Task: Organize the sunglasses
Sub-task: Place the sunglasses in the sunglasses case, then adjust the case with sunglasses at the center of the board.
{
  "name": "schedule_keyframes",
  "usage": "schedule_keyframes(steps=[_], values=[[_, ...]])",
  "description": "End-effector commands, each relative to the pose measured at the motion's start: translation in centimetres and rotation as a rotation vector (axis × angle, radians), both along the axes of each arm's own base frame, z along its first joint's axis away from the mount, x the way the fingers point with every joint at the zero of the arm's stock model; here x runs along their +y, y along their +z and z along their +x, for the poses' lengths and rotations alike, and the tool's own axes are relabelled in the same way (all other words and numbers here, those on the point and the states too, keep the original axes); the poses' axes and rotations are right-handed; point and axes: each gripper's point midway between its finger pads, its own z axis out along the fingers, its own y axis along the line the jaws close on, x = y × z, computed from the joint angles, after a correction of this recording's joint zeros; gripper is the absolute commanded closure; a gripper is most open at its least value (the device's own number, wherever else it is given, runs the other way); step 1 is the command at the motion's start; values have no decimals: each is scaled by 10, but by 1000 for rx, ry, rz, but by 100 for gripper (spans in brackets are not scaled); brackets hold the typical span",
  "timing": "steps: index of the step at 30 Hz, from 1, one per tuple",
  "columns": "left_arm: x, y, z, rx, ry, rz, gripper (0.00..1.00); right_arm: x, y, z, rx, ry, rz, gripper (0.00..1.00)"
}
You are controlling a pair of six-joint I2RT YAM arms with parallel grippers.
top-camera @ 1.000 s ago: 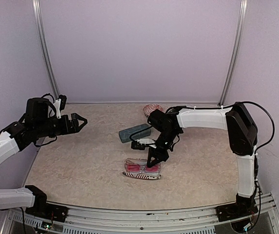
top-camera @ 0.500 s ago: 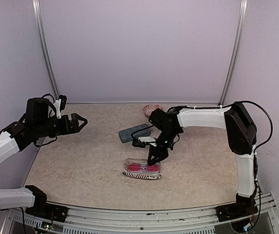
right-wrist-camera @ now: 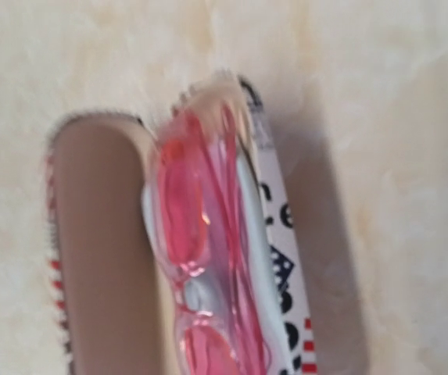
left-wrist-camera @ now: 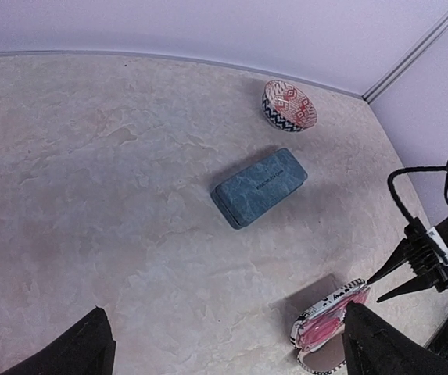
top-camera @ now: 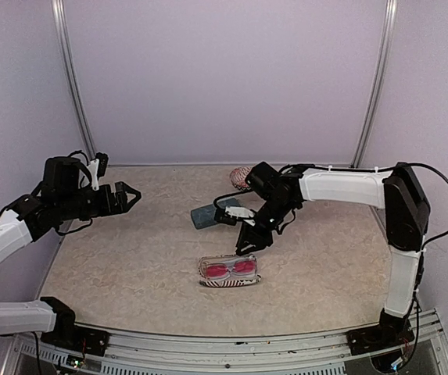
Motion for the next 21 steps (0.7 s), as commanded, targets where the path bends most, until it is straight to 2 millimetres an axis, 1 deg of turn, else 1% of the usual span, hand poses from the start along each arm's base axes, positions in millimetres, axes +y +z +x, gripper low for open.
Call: schedule_keyframes(steps=[1,4,7,10,13,15,17,19,21], values=[[-4,1,2,-10,-19,-22,1,5,43,-5,-100,-2,109,71],[-11,0,0,-9,-56,-42,1,5,56,-16,-142,5,148,71],[-19,-2,0,-2,-83,-69,1,5,67,-31,-198,15,190,71],[-29,-8,2,18,-104,-83,3,5,68,-48,-240,7,231,74],[-42,-18,4,42,-127,-117,10,6,61,-69,-281,8,245,76],[-53,-26,5,60,-141,-129,14,6,58,-82,-282,4,267,81],[-65,-35,6,77,-160,-129,22,5,52,-96,-263,-3,289,84],[-77,-45,9,97,-178,-124,31,5,42,-107,-259,-11,290,88],[-90,-54,13,118,-197,-119,37,5,29,-119,-229,-15,280,94]])
